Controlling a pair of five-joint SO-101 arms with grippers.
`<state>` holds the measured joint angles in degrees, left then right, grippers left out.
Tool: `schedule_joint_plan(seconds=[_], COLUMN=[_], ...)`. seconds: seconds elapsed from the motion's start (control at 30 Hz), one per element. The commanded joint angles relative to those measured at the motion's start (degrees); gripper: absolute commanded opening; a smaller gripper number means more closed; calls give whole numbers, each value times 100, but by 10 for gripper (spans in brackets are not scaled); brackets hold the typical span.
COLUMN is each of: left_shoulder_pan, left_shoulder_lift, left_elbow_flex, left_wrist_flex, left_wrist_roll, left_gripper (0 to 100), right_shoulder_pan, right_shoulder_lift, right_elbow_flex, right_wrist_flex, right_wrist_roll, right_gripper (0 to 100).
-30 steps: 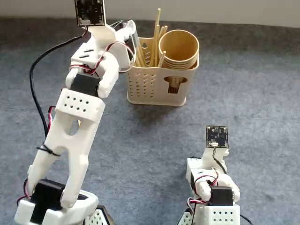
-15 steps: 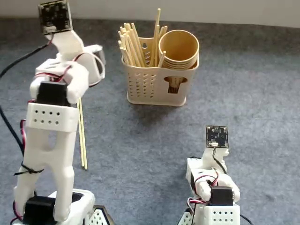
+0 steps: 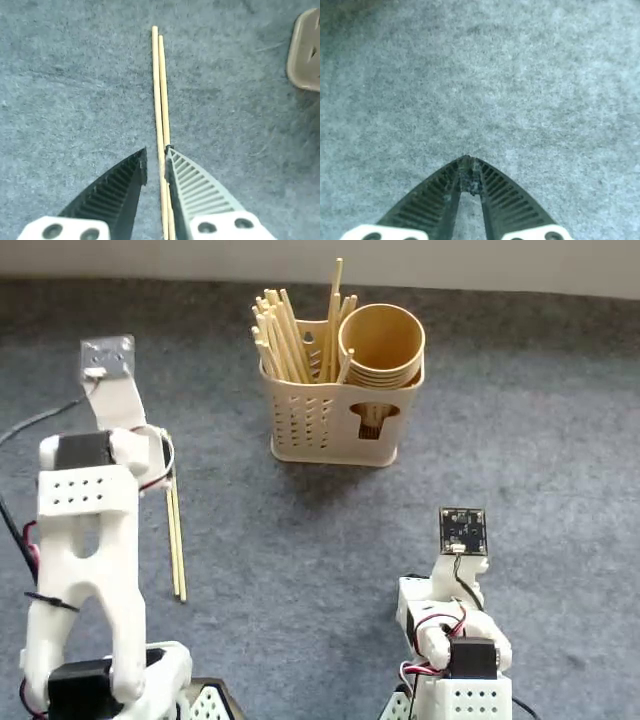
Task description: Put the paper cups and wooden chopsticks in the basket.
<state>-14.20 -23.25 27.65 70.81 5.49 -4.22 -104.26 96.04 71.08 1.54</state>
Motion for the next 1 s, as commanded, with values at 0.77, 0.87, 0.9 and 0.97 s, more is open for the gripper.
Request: schedule_joint_plan(seconds=[0.77,0.87,0.9,0.97], left_shoulder_pan=[-382,-391,-391,-391], left_shoulder_lift=[2237,2378,2413,2457], left_elbow_flex=[127,75,66,66], left_wrist_flex=[-1934,-1934,-1934,-1952], left_wrist_roll=[-299,-299,-299,-299], left_gripper=[119,119,119,119], right_shoulder_pan=[66,66,66,66], right_shoulder_lift=[-84,-84,-84,-84], right_elbow_flex=[875,875,875,875], right_wrist_flex=[40,40,40,40], right_wrist_roll=[-35,-35,-35,-35], right_gripper=[5,5,5,5])
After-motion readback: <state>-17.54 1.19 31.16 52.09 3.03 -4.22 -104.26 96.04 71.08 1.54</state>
